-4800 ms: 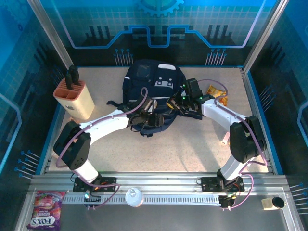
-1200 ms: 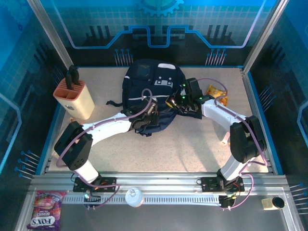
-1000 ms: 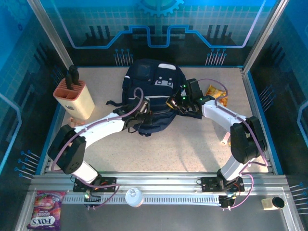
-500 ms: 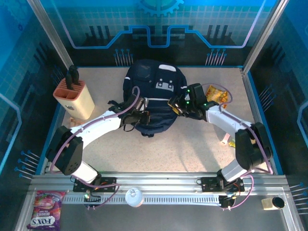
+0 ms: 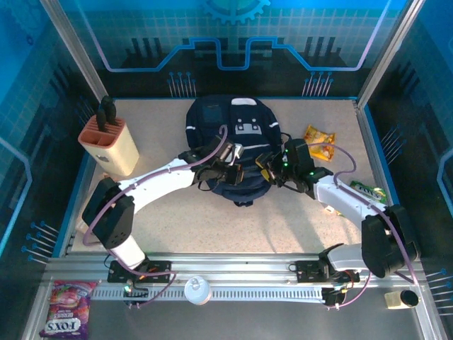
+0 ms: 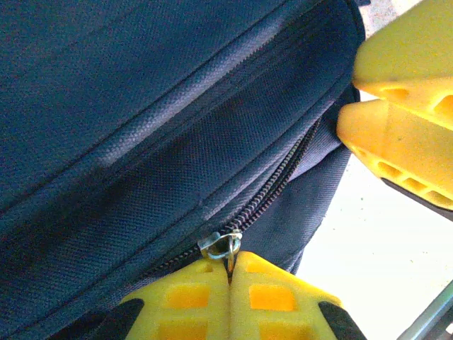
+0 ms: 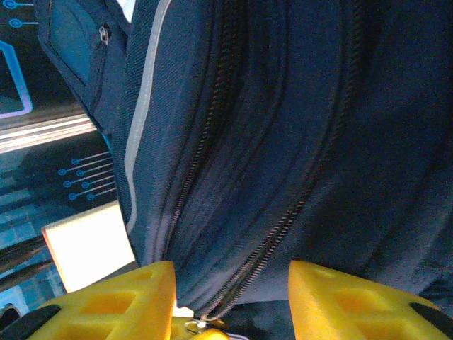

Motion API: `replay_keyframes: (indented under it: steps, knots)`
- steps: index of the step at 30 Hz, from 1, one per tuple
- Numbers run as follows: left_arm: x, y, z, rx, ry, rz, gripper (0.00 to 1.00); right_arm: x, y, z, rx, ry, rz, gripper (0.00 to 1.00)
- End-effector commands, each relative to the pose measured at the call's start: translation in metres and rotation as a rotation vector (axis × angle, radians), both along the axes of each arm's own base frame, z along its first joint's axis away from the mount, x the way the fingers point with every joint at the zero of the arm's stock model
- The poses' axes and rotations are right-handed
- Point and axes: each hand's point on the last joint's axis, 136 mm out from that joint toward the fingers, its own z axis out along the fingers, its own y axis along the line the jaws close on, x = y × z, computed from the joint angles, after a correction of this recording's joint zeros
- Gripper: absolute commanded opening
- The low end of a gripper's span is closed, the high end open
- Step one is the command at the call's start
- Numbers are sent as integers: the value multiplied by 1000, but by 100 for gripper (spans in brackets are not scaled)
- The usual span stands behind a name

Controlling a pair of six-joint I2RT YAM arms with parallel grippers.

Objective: Pack books, pencil case, and school supplies into a backpack

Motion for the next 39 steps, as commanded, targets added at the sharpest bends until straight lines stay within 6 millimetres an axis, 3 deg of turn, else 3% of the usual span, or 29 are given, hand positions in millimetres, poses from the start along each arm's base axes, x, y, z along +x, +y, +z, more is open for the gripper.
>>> replay_keyframes:
  steps: [1,7,14,21,27,30,35,39]
  knots:
    - [1,-18,21,-59,-32,-51,0,7,9,-3,39,16,-25,43]
    - [-1,-15,15,-36,-21,-52,0,14,17,-13,31,43,-13,32]
    - [-7,5,5,82,-9,-67,0,22,-2,-11,-72,7,-45,11]
    - [-15,69,-13,290,56,-32,0,29,-32,1,-163,-44,-94,8]
    - [-10,124,-28,393,148,37,0,29,-38,1,-178,-49,-96,8]
    - [8,141,-29,426,136,69,0,29,-37,1,-173,-49,-90,8]
    - [57,168,-28,438,79,148,0,28,-34,3,-168,-53,-77,8]
    - [95,174,-23,376,18,193,3,24,-30,3,-166,-58,-58,9]
